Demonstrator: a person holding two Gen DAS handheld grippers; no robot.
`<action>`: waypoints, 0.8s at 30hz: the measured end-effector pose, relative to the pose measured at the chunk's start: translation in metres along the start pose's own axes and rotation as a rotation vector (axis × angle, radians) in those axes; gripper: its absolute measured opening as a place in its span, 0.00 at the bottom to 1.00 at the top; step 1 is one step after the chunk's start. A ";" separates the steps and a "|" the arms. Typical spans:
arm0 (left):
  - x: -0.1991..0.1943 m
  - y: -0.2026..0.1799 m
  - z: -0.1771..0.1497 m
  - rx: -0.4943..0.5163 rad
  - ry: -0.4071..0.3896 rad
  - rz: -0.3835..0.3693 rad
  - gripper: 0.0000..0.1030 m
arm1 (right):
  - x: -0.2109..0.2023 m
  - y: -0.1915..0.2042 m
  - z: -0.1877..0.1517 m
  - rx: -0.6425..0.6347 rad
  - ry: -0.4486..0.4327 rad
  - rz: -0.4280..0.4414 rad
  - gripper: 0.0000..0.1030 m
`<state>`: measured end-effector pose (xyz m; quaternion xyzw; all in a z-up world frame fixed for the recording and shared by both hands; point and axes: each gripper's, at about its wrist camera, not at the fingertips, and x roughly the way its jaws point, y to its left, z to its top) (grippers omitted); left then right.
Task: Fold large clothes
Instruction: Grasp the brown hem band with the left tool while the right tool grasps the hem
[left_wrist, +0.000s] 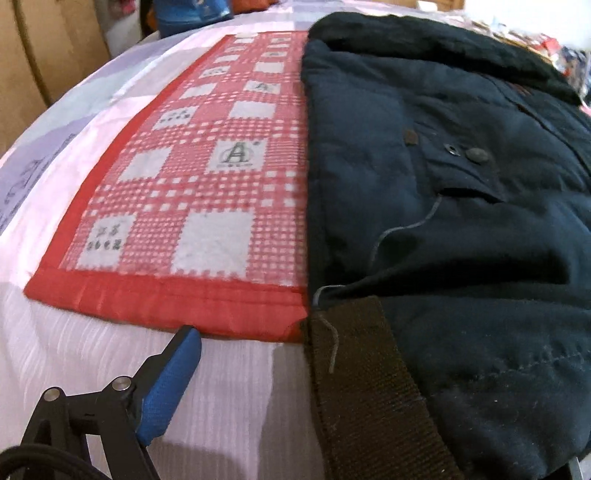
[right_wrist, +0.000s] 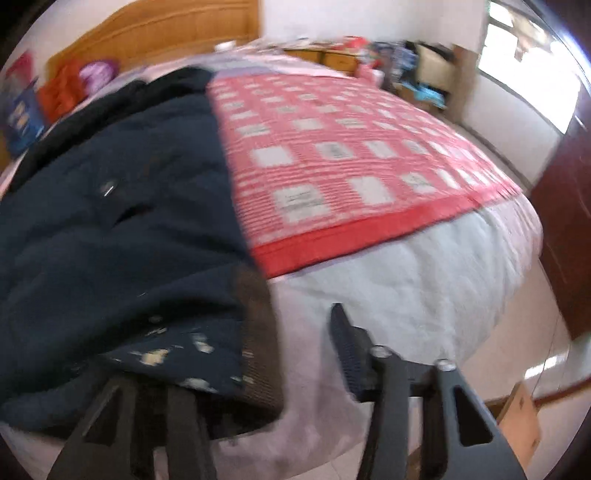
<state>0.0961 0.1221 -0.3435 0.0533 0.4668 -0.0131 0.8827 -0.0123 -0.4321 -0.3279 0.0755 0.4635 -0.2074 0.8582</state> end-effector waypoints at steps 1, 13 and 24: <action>0.001 -0.004 0.002 0.011 0.008 -0.003 0.83 | 0.003 0.005 0.000 -0.011 0.016 0.019 0.30; -0.051 0.000 0.011 0.063 -0.041 -0.035 0.16 | -0.043 -0.013 0.028 0.061 -0.032 0.084 0.16; -0.102 0.014 -0.007 0.128 0.017 -0.034 0.15 | -0.107 -0.028 0.021 0.005 0.000 0.140 0.15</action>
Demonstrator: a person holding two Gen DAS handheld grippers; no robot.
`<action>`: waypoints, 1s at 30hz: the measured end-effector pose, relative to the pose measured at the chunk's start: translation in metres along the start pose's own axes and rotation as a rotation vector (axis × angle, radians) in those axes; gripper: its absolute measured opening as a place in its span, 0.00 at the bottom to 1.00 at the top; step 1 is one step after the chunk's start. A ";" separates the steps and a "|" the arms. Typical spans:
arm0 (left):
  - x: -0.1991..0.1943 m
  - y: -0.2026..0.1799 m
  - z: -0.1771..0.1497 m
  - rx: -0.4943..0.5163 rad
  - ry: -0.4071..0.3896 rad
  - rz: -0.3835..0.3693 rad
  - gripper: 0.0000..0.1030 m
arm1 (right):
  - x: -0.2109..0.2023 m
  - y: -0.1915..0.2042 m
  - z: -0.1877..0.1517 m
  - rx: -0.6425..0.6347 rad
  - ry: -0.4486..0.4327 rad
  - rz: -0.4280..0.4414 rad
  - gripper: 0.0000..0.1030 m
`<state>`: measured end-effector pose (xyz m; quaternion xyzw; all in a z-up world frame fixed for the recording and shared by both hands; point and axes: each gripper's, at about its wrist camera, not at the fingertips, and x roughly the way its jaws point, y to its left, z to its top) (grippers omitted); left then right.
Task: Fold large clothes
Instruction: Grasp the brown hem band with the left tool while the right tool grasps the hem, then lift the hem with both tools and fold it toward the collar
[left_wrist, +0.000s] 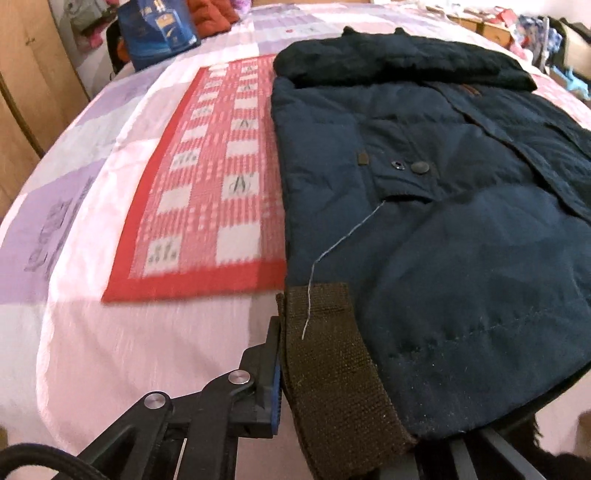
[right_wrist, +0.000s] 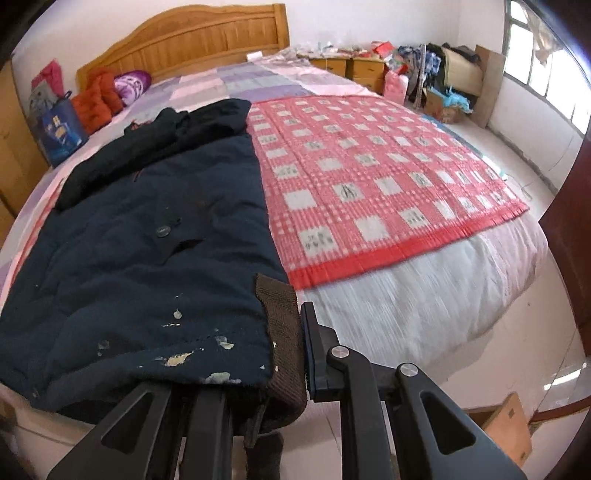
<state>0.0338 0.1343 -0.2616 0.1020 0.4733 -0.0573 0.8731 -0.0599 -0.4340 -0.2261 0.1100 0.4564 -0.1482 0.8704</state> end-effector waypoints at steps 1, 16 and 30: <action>-0.009 0.000 -0.007 0.003 0.012 -0.002 0.15 | -0.009 -0.002 -0.005 -0.003 0.018 0.003 0.15; -0.117 -0.001 -0.044 -0.054 0.240 -0.063 0.15 | -0.167 -0.019 -0.024 -0.110 0.226 -0.042 0.14; 0.015 0.027 0.241 -0.109 -0.062 0.001 0.16 | -0.025 0.052 0.233 -0.168 -0.129 0.096 0.14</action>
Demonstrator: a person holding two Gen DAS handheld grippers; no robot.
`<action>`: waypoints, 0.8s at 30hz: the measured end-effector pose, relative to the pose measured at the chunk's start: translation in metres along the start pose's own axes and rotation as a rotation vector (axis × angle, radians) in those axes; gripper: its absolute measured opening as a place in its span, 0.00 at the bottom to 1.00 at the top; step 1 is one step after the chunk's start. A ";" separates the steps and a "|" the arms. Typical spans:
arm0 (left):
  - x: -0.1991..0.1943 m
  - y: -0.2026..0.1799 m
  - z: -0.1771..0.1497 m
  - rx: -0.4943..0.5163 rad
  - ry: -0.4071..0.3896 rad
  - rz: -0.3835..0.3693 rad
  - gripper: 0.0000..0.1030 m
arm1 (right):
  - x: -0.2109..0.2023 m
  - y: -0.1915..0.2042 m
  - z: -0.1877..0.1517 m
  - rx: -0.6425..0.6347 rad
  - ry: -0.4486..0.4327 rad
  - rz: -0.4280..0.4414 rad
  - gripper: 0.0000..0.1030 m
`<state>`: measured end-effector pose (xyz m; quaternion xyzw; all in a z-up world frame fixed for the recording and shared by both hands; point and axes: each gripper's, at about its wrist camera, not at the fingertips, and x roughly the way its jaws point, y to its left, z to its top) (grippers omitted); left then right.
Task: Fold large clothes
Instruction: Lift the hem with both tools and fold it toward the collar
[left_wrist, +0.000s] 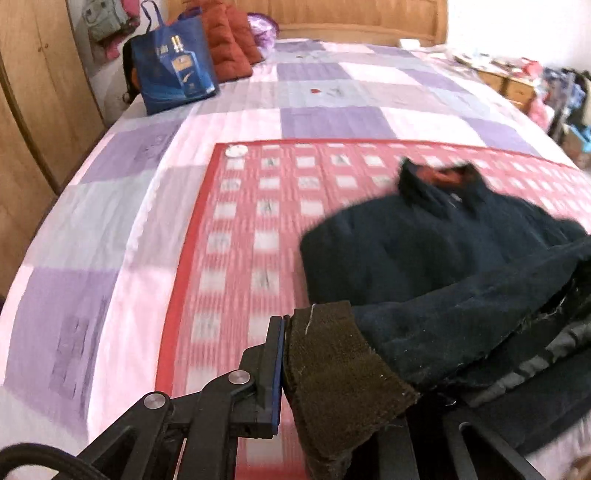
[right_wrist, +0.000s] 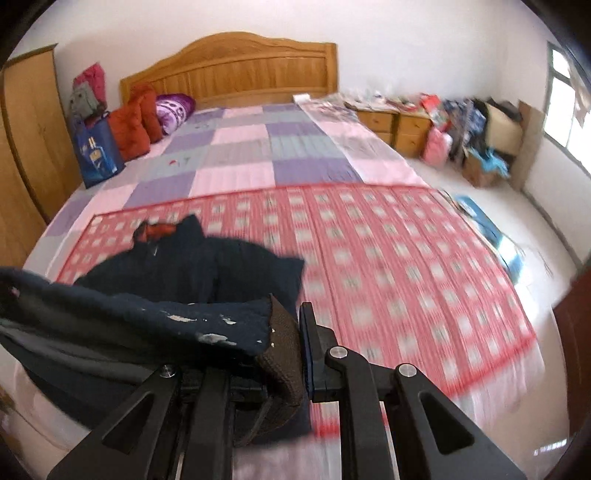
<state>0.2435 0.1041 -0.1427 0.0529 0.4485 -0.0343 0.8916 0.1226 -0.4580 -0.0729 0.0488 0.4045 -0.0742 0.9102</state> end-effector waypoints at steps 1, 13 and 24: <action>0.028 0.000 0.019 -0.016 0.026 0.010 0.16 | 0.026 0.001 0.017 0.003 0.009 0.008 0.14; 0.251 -0.030 0.079 -0.014 0.393 0.116 0.32 | 0.289 0.001 0.067 0.024 0.354 -0.022 0.15; 0.247 -0.012 0.086 0.050 0.381 -0.043 0.60 | 0.311 -0.011 0.077 -0.016 0.391 -0.042 0.65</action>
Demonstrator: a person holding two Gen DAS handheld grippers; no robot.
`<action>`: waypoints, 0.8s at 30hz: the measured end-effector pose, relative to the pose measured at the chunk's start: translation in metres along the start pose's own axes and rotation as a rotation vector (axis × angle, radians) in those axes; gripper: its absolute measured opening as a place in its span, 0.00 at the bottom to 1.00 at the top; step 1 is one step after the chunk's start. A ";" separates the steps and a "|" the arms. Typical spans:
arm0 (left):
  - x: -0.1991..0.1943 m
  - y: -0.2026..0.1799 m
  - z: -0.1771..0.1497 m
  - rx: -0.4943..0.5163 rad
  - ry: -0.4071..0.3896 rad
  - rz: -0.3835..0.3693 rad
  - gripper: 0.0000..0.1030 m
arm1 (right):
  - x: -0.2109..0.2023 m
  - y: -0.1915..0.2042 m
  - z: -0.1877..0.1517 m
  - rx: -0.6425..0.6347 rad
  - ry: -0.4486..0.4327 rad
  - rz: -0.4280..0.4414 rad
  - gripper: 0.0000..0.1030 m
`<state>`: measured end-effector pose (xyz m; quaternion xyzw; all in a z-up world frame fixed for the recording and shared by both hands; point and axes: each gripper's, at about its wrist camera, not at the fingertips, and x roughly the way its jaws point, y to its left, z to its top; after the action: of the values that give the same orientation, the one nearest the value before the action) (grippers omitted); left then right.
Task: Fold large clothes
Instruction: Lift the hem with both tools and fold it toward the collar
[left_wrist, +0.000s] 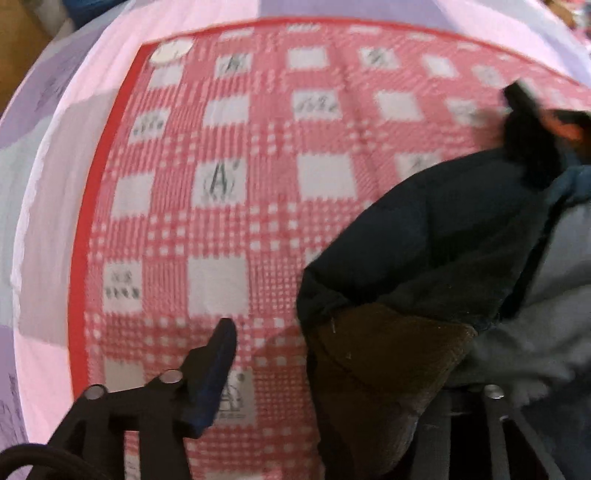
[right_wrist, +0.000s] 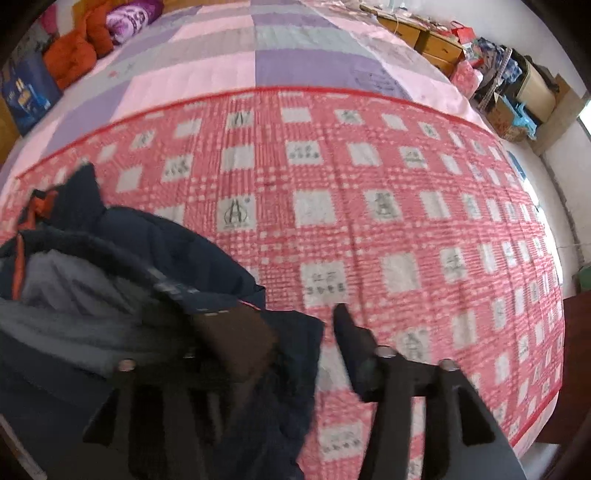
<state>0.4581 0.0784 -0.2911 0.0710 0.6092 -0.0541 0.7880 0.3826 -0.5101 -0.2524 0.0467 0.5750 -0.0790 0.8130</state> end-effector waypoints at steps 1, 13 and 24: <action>-0.009 0.004 0.004 0.011 -0.003 -0.036 0.66 | -0.010 -0.004 -0.001 0.002 -0.006 0.015 0.68; -0.011 0.021 0.034 -0.161 0.167 -0.326 0.72 | -0.071 0.024 0.036 -0.119 0.018 -0.085 0.82; -0.032 0.089 -0.008 -0.511 0.022 -0.781 0.93 | -0.117 0.165 -0.046 -0.475 -0.122 0.349 0.82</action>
<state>0.4572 0.1670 -0.2577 -0.3594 0.5924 -0.1942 0.6944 0.3322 -0.3317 -0.1596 -0.0513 0.5109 0.1961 0.8354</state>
